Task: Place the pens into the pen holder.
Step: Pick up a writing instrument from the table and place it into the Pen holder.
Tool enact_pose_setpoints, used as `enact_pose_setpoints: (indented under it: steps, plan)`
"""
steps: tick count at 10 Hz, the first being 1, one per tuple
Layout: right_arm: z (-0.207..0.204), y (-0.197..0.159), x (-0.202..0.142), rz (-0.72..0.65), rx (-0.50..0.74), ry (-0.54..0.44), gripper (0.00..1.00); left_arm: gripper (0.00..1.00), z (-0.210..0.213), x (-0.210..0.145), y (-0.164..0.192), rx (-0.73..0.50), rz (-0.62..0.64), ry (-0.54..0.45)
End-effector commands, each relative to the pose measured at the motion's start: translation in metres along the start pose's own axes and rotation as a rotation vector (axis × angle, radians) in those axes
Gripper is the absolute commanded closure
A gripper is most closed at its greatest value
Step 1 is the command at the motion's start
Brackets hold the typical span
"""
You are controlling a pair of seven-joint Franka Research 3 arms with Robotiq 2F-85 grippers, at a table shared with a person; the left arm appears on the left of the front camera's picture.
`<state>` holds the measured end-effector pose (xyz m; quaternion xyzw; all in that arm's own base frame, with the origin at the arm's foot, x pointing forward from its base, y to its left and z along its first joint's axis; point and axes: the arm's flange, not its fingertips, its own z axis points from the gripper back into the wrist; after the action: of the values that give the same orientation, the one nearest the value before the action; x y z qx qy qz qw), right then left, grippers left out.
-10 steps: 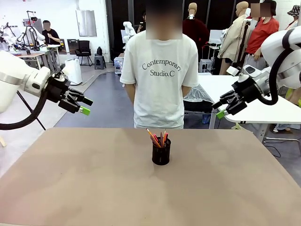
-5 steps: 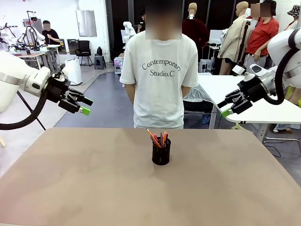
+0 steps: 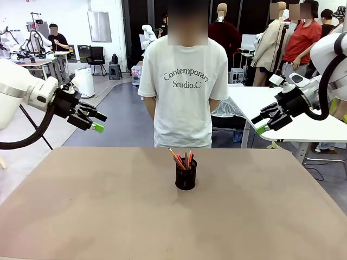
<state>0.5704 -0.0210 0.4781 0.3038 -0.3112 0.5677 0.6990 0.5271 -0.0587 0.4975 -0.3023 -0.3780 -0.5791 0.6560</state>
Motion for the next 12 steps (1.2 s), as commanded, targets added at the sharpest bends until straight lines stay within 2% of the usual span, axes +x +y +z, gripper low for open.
enact_pose_setpoints:
  steps: [1,12]
  plan:
    - [0.0006,0.0,0.0004,0.0,-0.003,0.0,0.0,0.0,0.0014,0.0009,-0.0014,-0.002,0.006,0.0]
    - [0.0006,0.0,0.0004,0.0,-0.003,0.0,0.0,0.0,0.0014,0.0009,-0.0014,-0.002,0.006,0.0]
